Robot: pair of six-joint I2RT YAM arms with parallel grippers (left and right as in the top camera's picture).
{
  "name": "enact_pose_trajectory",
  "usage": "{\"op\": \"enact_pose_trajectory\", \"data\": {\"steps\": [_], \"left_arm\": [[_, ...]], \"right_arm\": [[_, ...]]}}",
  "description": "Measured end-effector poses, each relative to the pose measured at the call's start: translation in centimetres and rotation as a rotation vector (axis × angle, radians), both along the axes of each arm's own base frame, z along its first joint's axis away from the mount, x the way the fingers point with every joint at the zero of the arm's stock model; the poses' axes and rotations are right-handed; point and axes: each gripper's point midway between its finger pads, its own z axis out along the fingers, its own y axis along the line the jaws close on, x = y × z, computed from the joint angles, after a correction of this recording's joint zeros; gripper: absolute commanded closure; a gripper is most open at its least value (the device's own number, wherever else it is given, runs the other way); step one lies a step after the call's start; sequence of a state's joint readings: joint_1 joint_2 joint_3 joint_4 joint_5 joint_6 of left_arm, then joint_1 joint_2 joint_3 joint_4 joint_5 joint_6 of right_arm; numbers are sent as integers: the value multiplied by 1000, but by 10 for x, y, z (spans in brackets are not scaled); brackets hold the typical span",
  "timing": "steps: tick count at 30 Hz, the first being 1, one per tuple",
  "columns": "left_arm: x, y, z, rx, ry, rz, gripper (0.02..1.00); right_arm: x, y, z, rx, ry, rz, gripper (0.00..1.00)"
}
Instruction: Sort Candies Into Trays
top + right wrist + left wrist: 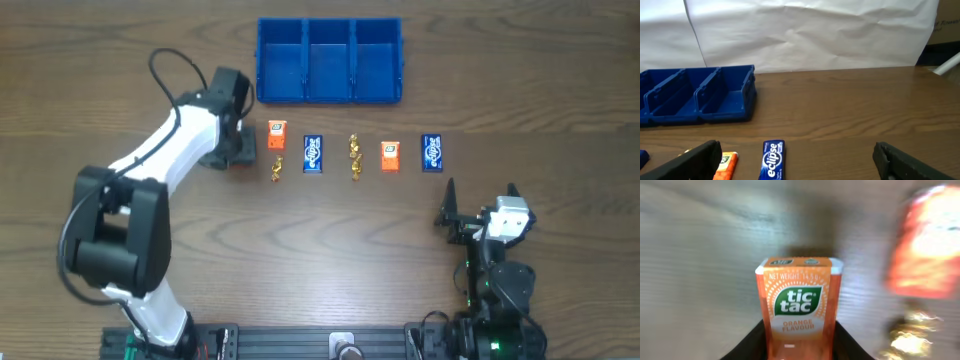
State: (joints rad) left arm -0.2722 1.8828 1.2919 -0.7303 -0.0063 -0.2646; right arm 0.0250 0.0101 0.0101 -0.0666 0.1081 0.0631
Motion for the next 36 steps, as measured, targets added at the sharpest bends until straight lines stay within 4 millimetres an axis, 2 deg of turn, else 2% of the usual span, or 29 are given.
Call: {"op": "enact_pose_trajectory", "data": {"steps": [2,3,4,5,6,7,8,9,10,14,16,18,21,23,25,26,28,33,34,36], "left_arm": [[27,-12,64,10,-131,29,733],[52,-29,114,-26,-265,20,735],[57,-36,142,-28,-296,20,730],[73,-46,172,-45,-370,20,724],[100,-61,221,-81,-487,22,720],[104,-63,227,-81,-495,27,717],[107,-63,229,-72,-479,31,717],[119,-68,228,-75,-487,36,713],[131,-72,215,-69,-475,37,709],[153,-82,128,-22,-339,25,709],[155,-85,92,-8,-274,18,709],[155,-86,82,-7,-255,16,706],[158,-88,83,-15,-267,16,695],[159,-89,83,-19,-269,15,636],[160,-90,84,-26,-275,15,474],[160,-91,84,-31,-275,18,316],[160,-92,84,-35,-274,8,156],[157,-94,86,-42,-269,10,134],[151,-92,92,-33,-262,9,132],[137,-92,127,-19,-308,9,134]], "right_arm": [[0,0,0,0,-1,0,1],[0,0,0,0,0,0,1],[0,0,0,0,0,0,1],[0,0,0,0,0,0,1],[0,0,0,0,0,0,1],[0,0,0,0,0,0,1],[0,0,0,0,-1,0,1],[0,0,0,0,-1,0,3],[0,0,0,0,-1,0,1],[0,0,0,0,-1,0,1],[0,0,0,0,-1,0,1],[0,0,0,0,-1,0,1],[0,0,0,0,-1,0,3],[0,0,0,0,-1,0,3],[0,0,0,0,-1,0,3],[0,0,0,0,-1,0,1],[0,0,0,0,-1,0,1],[0,0,0,0,-1,0,1],[0,0,0,0,-1,0,1],[0,0,1,0,-2,0,3]]}}
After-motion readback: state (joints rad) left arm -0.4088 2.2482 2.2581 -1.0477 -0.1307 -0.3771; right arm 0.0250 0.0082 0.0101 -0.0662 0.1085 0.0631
